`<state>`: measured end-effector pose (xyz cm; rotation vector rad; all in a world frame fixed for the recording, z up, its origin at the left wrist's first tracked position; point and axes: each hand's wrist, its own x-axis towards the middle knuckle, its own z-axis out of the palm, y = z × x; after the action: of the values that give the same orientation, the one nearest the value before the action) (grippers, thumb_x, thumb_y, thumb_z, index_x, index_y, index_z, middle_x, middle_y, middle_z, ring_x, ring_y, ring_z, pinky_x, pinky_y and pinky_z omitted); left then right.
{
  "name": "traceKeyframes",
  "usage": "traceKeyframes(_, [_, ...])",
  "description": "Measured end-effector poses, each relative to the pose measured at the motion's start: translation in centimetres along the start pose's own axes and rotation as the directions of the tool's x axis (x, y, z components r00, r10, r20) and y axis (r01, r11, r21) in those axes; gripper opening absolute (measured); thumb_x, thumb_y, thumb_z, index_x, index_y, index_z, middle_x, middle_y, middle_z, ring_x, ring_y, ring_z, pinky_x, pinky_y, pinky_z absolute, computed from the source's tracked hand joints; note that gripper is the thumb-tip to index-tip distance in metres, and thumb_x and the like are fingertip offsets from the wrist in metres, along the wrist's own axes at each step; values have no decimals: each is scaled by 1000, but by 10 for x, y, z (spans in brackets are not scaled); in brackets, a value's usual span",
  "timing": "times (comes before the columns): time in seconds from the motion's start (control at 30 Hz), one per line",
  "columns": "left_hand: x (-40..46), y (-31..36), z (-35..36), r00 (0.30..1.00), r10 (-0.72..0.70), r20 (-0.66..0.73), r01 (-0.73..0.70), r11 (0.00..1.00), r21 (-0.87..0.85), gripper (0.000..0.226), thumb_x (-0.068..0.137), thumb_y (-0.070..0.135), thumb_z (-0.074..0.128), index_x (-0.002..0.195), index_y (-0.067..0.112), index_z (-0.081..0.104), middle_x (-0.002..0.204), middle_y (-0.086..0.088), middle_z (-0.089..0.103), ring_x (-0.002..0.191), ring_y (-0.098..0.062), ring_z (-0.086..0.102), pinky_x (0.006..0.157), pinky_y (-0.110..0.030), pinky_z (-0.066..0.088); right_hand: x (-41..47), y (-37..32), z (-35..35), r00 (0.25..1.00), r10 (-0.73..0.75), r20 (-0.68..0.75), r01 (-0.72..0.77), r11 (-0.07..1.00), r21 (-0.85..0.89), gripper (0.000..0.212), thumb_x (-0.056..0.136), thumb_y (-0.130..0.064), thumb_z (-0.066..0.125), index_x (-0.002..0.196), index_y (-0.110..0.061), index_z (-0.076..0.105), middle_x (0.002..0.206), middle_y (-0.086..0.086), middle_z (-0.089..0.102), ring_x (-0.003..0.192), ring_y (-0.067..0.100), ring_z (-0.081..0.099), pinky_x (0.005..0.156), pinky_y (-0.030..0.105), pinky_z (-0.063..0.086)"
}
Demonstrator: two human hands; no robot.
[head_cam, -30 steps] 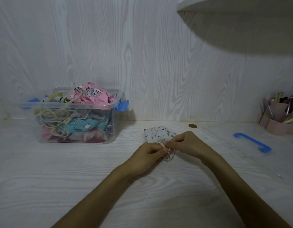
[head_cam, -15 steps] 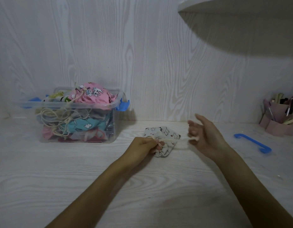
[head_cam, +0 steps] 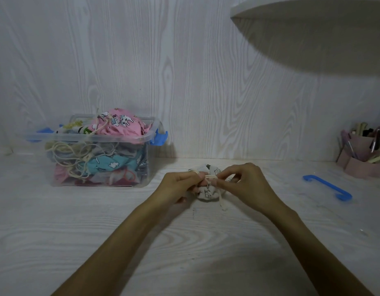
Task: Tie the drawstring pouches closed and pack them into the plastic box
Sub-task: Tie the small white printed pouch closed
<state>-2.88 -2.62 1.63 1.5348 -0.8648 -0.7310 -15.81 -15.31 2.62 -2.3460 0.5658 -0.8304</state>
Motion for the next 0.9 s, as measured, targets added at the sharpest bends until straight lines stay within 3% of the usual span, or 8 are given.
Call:
traceKeyframes(0.13, [1, 2, -4, 998, -62, 24, 65, 985, -161, 24, 85, 34, 65, 100, 19, 75, 84, 1, 63, 76, -4, 53, 56, -19, 31, -2, -5, -7, 995, -40, 90, 20, 977, 212, 9, 73, -21, 78, 77, -28, 74, 71, -9, 73, 59, 9, 63, 57, 10, 46])
traceKeyframes(0.2, [0, 3, -4, 997, -72, 15, 73, 982, -177, 20, 84, 30, 67, 98, 19, 75, 78, 5, 64, 72, -2, 52, 54, -16, 32, -4, -8, -7, 987, -70, 145, 35, 973, 229, 9, 72, -21, 79, 80, -24, 76, 73, -7, 74, 61, 5, 61, 58, 11, 44])
traceKeyframes(0.33, [-4, 7, -3, 998, -63, -6, 61, 982, -177, 14, 81, 24, 70, 93, 20, 76, 74, 9, 67, 70, 0, 54, 50, -11, 32, -3, -9, -8, 988, -88, 123, 50, 958, 282, 9, 70, -21, 80, 78, -21, 77, 70, -7, 73, 58, 0, 59, 56, 10, 42])
traceKeyframes(0.5, [-4, 9, -3, 997, -64, -38, 58, 987, -148, 11, 76, 21, 73, 87, 22, 77, 81, 10, 71, 78, -1, 57, 60, -20, 30, -4, -6, -6, 970, -118, 215, 66, 969, 237, 9, 73, -22, 78, 82, -21, 78, 75, -6, 74, 61, -1, 59, 57, 10, 41])
traceKeyframes(0.67, [-5, 11, -3, 998, -29, -58, 23, 995, -100, 9, 77, 15, 72, 81, 22, 76, 75, 11, 69, 73, 0, 56, 65, -22, 33, 1, 1, -5, 986, -131, 107, 107, 973, 207, 20, 90, -17, 61, 101, -32, 69, 84, -9, 68, 75, 1, 60, 65, 11, 45])
traceKeyframes(0.8, [-5, 11, 0, 996, 30, -80, -31, 999, -9, 12, 76, 12, 72, 78, 23, 75, 69, 8, 67, 67, 1, 55, 60, -17, 38, -1, 5, 2, 973, -143, 180, 119, 983, 139, 20, 84, -30, 67, 103, -39, 69, 87, -6, 62, 75, 6, 55, 67, 15, 42])
traceKeyframes(0.9, [-6, 10, 3, 992, 112, -53, -113, 994, -15, 14, 74, -2, 72, 78, 11, 74, 62, 8, 70, 59, 3, 63, 52, -6, 44, -2, 6, 5, 980, -112, 164, 102, 992, 68, 19, 75, -46, 69, 92, -37, 70, 84, -7, 61, 74, 9, 54, 65, 24, 42])
